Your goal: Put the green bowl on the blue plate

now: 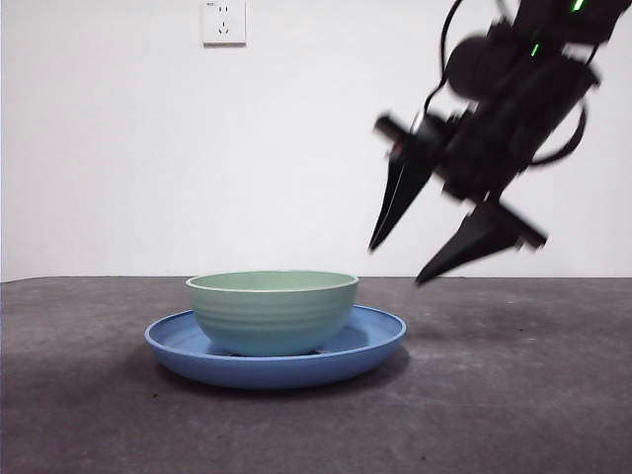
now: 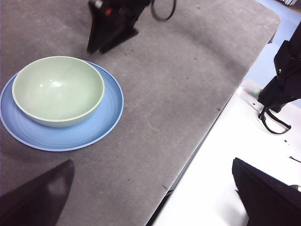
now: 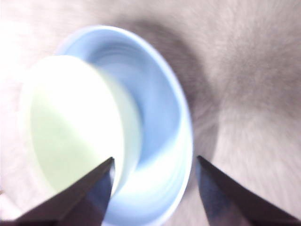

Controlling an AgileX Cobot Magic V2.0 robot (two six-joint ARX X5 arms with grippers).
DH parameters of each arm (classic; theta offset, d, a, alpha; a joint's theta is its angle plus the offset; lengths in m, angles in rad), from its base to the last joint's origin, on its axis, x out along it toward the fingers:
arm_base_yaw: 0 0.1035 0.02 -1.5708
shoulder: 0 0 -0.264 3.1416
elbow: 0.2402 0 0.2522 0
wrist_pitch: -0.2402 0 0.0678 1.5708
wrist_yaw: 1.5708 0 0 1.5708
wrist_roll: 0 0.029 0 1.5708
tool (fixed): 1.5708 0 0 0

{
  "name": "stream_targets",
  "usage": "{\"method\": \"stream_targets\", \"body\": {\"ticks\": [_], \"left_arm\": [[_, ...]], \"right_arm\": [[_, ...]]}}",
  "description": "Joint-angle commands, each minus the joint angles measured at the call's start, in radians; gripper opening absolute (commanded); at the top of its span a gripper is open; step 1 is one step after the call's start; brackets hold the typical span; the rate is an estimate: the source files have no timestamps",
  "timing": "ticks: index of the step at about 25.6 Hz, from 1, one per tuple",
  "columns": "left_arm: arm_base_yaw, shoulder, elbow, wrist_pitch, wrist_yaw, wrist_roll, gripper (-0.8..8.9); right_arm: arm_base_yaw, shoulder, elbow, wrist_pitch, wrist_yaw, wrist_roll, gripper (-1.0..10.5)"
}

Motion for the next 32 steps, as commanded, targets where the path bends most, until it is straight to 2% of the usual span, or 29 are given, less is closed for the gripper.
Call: {"method": "stream_targets", "body": {"ticks": [1,5,9,13,17,27,32], "left_arm": [[-0.005,0.002,0.007,0.010,0.005,0.009,5.63],[-0.005,0.002,0.007,0.010,0.005,0.009,5.63],[-0.005,0.002,0.007,0.010,0.005,0.009,5.63],[-0.005,0.002,0.007,0.010,0.005,0.008,5.63],[-0.005,0.002,0.007,0.011,0.005,0.008,5.63],[-0.005,0.002,0.007,0.011,0.005,0.008,5.63],[-0.005,0.002,0.007,0.011,0.005,0.008,5.62]], "right_arm": [[0.003,-0.085,0.021,-0.075,0.016,-0.088,3.4],[0.011,-0.296,0.020,-0.224,0.129,-0.181,4.3],[0.023,-0.451,0.019,-0.297,0.176,-0.258,5.0],[0.047,-0.562,0.018,-0.352,0.222,-0.278,5.5],[0.076,-0.654,0.002,-0.411,0.232,-0.281,6.3],[0.177,-0.875,-0.166,-0.435,0.232,-0.307,6.2],[0.191,-0.961,-0.264,-0.404,0.232,-0.307,6.2]]}}
